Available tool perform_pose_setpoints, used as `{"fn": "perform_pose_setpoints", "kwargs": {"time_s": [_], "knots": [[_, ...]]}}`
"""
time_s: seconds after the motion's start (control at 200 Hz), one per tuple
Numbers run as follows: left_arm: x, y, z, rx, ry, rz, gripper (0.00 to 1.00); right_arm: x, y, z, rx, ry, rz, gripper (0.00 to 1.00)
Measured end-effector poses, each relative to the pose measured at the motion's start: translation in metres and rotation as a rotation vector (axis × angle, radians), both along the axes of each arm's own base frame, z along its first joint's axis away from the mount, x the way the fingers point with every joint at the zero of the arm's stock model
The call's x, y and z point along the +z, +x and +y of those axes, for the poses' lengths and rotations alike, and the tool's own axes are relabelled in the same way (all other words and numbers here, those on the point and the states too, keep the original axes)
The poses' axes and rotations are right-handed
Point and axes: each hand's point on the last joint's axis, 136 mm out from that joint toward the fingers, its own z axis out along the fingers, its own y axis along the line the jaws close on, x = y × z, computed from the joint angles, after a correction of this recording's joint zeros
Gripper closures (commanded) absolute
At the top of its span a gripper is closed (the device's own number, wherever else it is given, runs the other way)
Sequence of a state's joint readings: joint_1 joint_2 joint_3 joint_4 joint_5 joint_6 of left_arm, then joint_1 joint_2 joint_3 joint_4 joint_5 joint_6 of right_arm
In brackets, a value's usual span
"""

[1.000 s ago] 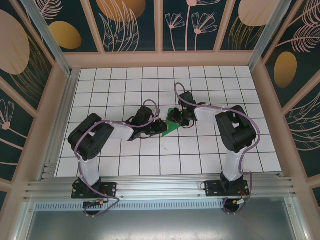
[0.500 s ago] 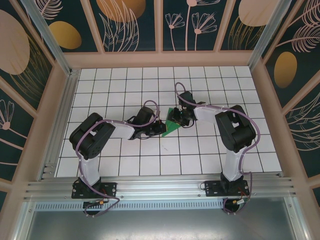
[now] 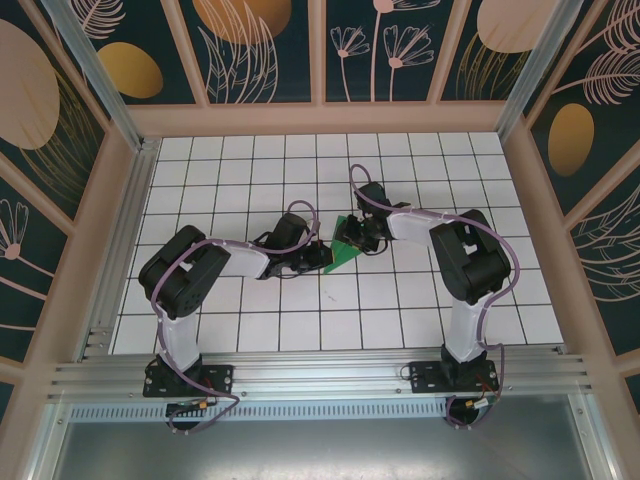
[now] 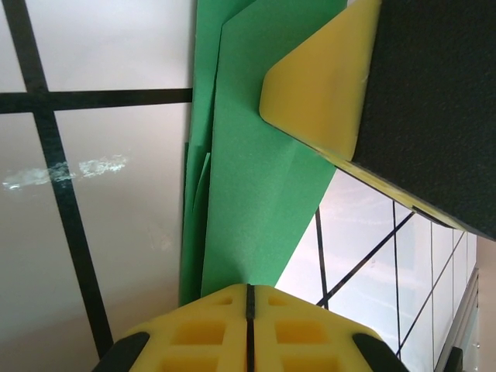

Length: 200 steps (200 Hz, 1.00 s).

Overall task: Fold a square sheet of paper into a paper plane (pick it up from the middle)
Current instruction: Fourth fold the wing at the center of the table.

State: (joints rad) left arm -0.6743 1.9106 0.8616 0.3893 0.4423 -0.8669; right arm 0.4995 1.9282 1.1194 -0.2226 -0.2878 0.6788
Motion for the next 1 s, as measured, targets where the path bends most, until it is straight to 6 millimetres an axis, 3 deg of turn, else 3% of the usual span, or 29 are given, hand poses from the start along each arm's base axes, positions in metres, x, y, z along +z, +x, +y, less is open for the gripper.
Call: {"fn": "perform_pose_setpoints", "kwargs": {"time_s": [1.001], "knots": [[-0.0076, -0.0018, 0.001, -0.007, 0.028, 0.029, 0.91, -0.0015, -0.0008, 0.0001, 0.001, -0.011, 0.012, 0.57]]}}
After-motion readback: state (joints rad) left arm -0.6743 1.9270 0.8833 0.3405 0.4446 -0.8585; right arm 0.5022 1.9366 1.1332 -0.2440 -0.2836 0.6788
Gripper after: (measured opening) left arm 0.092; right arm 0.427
